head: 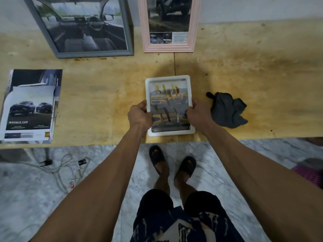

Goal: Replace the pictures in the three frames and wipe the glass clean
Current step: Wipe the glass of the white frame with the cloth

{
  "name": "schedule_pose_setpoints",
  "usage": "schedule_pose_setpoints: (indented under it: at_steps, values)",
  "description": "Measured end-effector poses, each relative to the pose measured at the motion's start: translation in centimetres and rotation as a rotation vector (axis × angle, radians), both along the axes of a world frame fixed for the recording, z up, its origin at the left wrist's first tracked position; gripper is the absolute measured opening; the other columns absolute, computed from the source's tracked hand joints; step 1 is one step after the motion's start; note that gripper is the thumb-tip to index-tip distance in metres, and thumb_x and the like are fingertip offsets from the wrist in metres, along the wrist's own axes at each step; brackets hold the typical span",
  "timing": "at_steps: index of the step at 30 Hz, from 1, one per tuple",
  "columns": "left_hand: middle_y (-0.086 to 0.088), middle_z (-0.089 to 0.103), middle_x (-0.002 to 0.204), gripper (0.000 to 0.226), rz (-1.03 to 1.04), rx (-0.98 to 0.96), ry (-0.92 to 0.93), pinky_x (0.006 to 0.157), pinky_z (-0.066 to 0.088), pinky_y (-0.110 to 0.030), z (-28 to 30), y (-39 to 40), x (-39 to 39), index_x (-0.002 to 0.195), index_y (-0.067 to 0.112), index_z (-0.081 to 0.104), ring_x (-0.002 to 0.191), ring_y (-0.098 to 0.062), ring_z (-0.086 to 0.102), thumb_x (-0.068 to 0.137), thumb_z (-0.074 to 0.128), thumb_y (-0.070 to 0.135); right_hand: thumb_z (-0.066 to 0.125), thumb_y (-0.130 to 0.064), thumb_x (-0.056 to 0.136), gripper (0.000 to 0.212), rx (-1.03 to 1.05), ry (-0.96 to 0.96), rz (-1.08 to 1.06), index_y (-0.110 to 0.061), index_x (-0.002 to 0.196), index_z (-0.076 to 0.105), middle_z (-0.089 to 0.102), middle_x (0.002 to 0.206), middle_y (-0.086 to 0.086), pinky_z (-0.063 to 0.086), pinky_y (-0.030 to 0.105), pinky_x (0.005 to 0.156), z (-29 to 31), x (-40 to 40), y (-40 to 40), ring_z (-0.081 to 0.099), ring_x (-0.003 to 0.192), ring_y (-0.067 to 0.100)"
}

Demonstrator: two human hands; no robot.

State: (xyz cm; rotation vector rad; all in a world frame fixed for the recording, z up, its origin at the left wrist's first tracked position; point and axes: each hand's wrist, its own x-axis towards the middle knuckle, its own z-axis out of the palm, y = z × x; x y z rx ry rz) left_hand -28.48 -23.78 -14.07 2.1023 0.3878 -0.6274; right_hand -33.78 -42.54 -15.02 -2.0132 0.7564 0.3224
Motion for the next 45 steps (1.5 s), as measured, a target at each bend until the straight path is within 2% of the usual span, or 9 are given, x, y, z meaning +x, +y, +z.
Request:
schedule_pose_setpoints:
  at_steps: [7, 12, 16, 19, 24, 31, 37, 41, 45]
  values:
    - [0.007, 0.061, 0.087, 0.049, -0.027, 0.080, -0.023, 0.081, 0.041, -0.005, -0.5, -0.1, 0.1, 0.140, 0.014, 0.058, 0.086, -0.011, 0.058, 0.093, 0.063, 0.000, 0.047, -0.004, 0.090, 0.028, -0.270, -0.060, 0.043, -0.006, 0.116, 0.058, 0.056, 0.116, 0.018, 0.043, 0.035, 0.075, 1.3, -0.7, -0.5, 0.054, 0.106, 0.036]
    - [0.007, 0.061, 0.089, 0.047, -0.024, 0.104, -0.047, 0.084, 0.044, -0.016, -0.6, -0.4, 0.0, 0.136, 0.015, 0.062, 0.088, -0.011, 0.057, 0.093, 0.062, -0.001, 0.047, -0.020, 0.092, 0.040, -0.801, 0.026, 0.004, -0.022, 0.132, 0.050, 0.036, 0.145, 0.005, 0.033, 0.053, 0.099, 1.8, -2.7, -3.2, 0.031, 0.131, 0.036]
    - [0.005, 0.061, 0.096, 0.049, 0.017, 0.080, -0.050, 0.091, 0.046, -0.018, -1.2, -0.2, -0.1, 0.139, 0.015, 0.060, 0.091, -0.010, 0.057, 0.093, 0.061, -0.002, 0.036, -0.046, 0.099, 0.050, -0.638, 0.265, 0.072, -0.037, 0.147, 0.029, 0.006, 0.160, -0.004, 0.015, 0.068, 0.107, 0.4, -3.8, -6.0, 0.002, 0.145, 0.041]
    - [0.009, 0.061, 0.090, 0.043, -0.024, 0.098, -0.090, 0.091, 0.050, -0.021, -1.3, 0.0, -0.7, 0.134, 0.013, 0.062, 0.091, -0.011, 0.062, 0.093, 0.060, 0.000, 0.029, -0.050, 0.102, 0.054, -0.639, 0.221, 0.161, -0.038, 0.154, 0.017, 0.009, 0.163, -0.001, 0.026, 0.062, 0.106, -1.2, -5.2, -6.7, 0.009, 0.144, 0.041]
    - [-0.002, 0.069, 0.104, 0.032, -0.201, 0.177, -0.278, 0.087, 0.058, -0.044, -2.7, 0.9, -1.4, 0.125, 0.024, 0.065, 0.090, -0.022, 0.070, 0.095, 0.053, 0.027, 0.038, -0.029, 0.106, 0.042, -0.763, -0.058, 0.163, -0.016, 0.145, 0.044, 0.044, 0.137, 0.019, 0.038, 0.049, 0.094, -3.0, -5.5, -8.3, 0.040, 0.108, 0.041]
    - [-0.010, 0.049, 0.134, 0.038, -0.301, 0.433, -0.553, 0.099, 0.034, -0.051, -3.4, 1.9, -2.0, 0.141, 0.026, 0.048, 0.123, -0.033, 0.042, 0.105, 0.041, 0.035, 0.041, -0.024, 0.104, 0.035, -0.480, -0.406, -0.047, -0.007, 0.129, 0.059, 0.057, 0.117, 0.017, 0.028, 0.028, 0.078, -0.8, -0.7, -4.9, 0.049, 0.102, 0.036]
    - [-0.004, 0.044, 0.147, 0.048, -0.383, 0.514, -0.608, 0.108, 0.029, -0.055, -5.1, 2.3, -2.0, 0.149, 0.030, 0.040, 0.133, -0.029, 0.038, 0.105, 0.027, 0.044, 0.036, -0.025, 0.102, 0.041, -0.511, -0.573, 0.145, -0.005, 0.130, 0.059, 0.061, 0.119, 0.014, 0.037, 0.035, 0.085, -0.7, 3.8, -0.2, 0.048, 0.105, 0.034]
    - [-0.005, 0.036, 0.156, 0.048, -0.398, 0.576, -0.593, 0.111, 0.023, -0.062, -6.0, 2.3, -2.4, 0.152, 0.032, 0.036, 0.141, -0.030, 0.030, 0.107, 0.024, 0.043, 0.023, -0.031, 0.105, 0.051, -0.657, -0.251, 0.447, -0.017, 0.155, 0.025, 0.025, 0.160, 0.003, 0.018, 0.050, 0.116, -3.3, 3.1, 0.2, 0.015, 0.148, 0.029]
    - [-0.005, 0.034, 0.158, 0.050, -0.399, 0.613, -0.579, 0.113, 0.021, -0.063, -6.4, 2.2, -2.4, 0.154, 0.033, 0.035, 0.143, -0.030, 0.027, 0.107, 0.023, 0.045, 0.011, -0.035, 0.104, 0.057, -0.694, -0.175, 0.501, -0.015, 0.157, 0.008, 0.005, 0.165, 0.003, -0.001, 0.053, 0.120, -3.9, 2.4, 0.8, -0.006, 0.152, 0.023]
